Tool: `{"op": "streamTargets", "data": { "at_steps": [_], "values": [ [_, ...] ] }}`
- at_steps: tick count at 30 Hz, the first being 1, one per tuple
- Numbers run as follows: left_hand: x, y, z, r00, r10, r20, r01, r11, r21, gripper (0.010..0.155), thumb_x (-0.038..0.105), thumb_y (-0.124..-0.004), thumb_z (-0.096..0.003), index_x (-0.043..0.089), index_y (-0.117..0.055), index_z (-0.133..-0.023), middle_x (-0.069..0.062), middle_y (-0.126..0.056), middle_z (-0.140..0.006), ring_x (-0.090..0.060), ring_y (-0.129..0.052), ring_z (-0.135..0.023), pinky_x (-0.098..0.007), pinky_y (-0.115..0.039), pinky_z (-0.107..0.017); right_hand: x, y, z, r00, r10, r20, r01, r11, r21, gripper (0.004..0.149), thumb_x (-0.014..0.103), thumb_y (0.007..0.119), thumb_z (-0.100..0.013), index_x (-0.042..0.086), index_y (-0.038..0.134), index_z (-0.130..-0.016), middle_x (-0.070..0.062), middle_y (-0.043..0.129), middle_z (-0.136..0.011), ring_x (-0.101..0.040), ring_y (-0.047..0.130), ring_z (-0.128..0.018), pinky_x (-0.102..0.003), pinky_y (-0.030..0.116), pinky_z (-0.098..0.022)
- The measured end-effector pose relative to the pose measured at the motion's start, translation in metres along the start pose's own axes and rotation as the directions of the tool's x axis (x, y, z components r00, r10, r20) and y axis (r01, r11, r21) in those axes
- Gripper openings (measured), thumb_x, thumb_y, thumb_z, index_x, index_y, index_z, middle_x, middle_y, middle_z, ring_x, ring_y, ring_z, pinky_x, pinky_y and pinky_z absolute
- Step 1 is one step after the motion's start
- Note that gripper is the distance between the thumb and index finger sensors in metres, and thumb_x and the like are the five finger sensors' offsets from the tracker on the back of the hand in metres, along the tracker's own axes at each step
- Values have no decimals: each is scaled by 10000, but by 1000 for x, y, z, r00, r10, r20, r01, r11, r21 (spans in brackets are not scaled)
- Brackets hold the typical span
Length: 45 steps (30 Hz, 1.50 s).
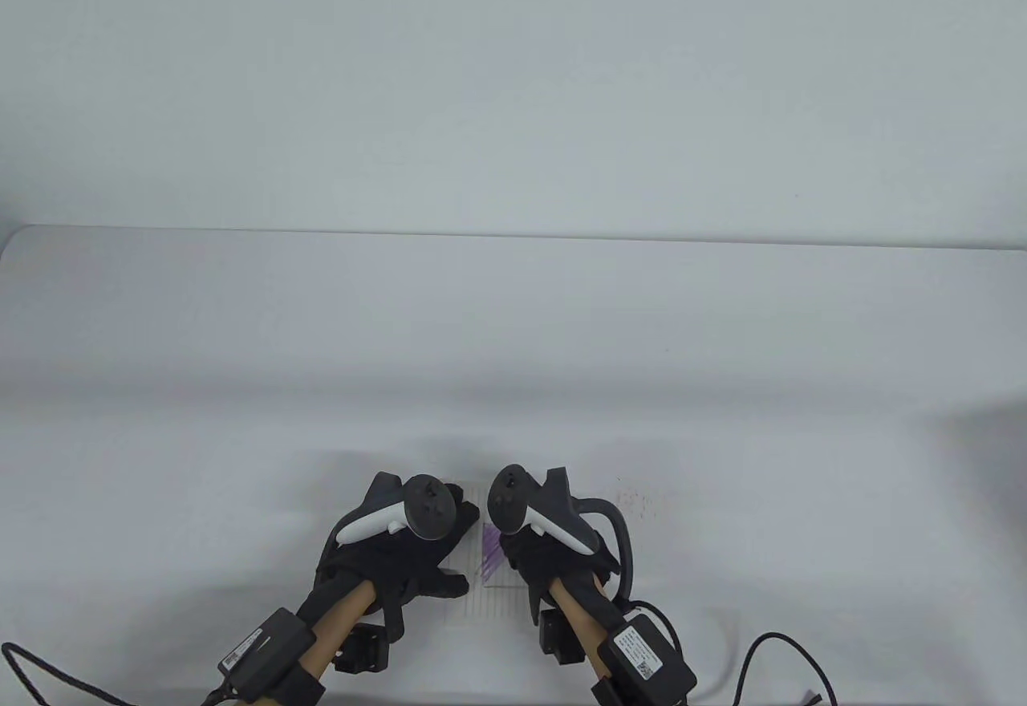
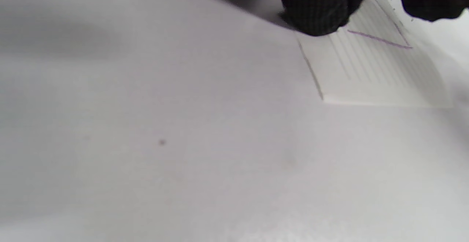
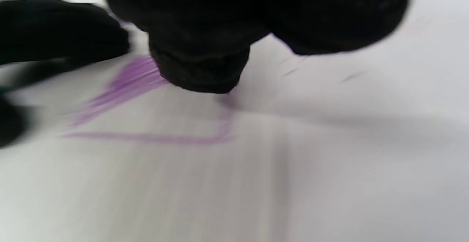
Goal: Apply wax crayon on paper
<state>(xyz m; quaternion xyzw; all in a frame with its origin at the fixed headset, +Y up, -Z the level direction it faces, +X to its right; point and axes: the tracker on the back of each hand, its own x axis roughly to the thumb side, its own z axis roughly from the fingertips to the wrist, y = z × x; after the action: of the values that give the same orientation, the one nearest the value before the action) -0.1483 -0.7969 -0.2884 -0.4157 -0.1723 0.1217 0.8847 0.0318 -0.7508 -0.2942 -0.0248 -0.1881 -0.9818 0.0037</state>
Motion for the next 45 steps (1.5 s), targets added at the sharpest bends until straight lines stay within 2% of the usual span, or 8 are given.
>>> {"op": "streamTargets", "data": {
  "at_steps": [8, 15, 19, 26, 31, 38, 42, 45],
  "values": [
    [0, 0, 0, 1000, 1, 1, -1, 1000, -2, 896, 518, -656, -550, 430, 80, -1053, 151, 254, -1088, -176, 301, -1014, -551, 192, -697, 24, 11, 15, 971, -148, 189, 99, 964, 247, 422, 334, 718, -526, 46, 794, -825, -33, 1002, -405, -8, 919, -108, -298, 869, -158],
    [0, 0, 0, 1000, 1, 1, -1, 1000, -2, 896, 519, -655, -550, 430, 81, -1053, 155, 253, -1087, -171, 302, -1015, -552, 192, -697, 2, 1, 7, 994, 106, -23, -107, 992, -62, 419, 344, 713, -523, 60, 800, -819, -16, 1001, -400, 4, 915, -104, -286, 870, -156],
    [0, 0, 0, 1000, 2, 2, -2, 1000, -3, 897, 519, -655, -550, 431, 83, -1052, 154, 257, -1086, -174, 303, -1013, -552, 194, -696, 29, 11, 18, 968, -123, 220, 73, 972, 223, 421, 337, 717, -527, 47, 802, -820, -24, 1003, -397, -3, 915, -104, -293, 869, -155],
    [0, 0, 0, 1000, 0, 1, 0, 1000, -2, 897, 519, -655, -551, 430, 83, -1053, 151, 255, -1087, -176, 302, -1014, -553, 192, -696, 9, 1, 10, 988, 155, -9, -155, 987, -53, 420, 350, 723, -520, 54, 821, -801, -20, 1013, -381, 1, 919, -89, -285, 872, -147],
    [0, 0, 0, 1000, 1, 1, -1, 1000, -4, 897, 519, -655, -550, 434, 83, -1051, 158, 256, -1086, -174, 303, -1013, -551, 194, -697, 34, 13, 20, 971, -106, 215, 50, 966, 254, 424, 339, 726, -521, 44, 800, -816, -27, 1008, -387, -8, 919, -92, -295, 869, -151],
    [0, 0, 0, 1000, 1, 1, -1, 1000, -2, 896, 519, -655, -551, 430, 82, -1052, 153, 255, -1087, -176, 303, -1013, -553, 193, -695, 15, 2, 14, 984, 173, 40, -171, 984, -44, 424, 349, 721, -520, 60, 808, -817, -5, 1006, -387, 11, 914, -94, -279, 872, -151],
    [0, 0, 0, 1000, 2, 2, -2, 1000, -4, 896, 519, -655, -551, 431, 83, -1051, 157, 257, -1085, -176, 305, -1011, -551, 195, -695, 33, 14, 17, 967, -127, 221, 67, 964, 258, 422, 336, 725, -524, 47, 796, -823, -24, 1004, -391, -8, 915, -98, -297, 868, -155],
    [0, 0, 0, 1000, 0, 1, 0, 1000, -2, 897, 520, -654, -550, 429, 84, -1053, 152, 256, -1087, -175, 302, -1013, -554, 193, -695, 16, 4, 11, 993, 18, 113, -29, 996, 88, 413, 355, 722, -522, 74, 815, -810, -6, 1007, -382, 6, 913, -94, -282, 871, -153]
  ]
}}
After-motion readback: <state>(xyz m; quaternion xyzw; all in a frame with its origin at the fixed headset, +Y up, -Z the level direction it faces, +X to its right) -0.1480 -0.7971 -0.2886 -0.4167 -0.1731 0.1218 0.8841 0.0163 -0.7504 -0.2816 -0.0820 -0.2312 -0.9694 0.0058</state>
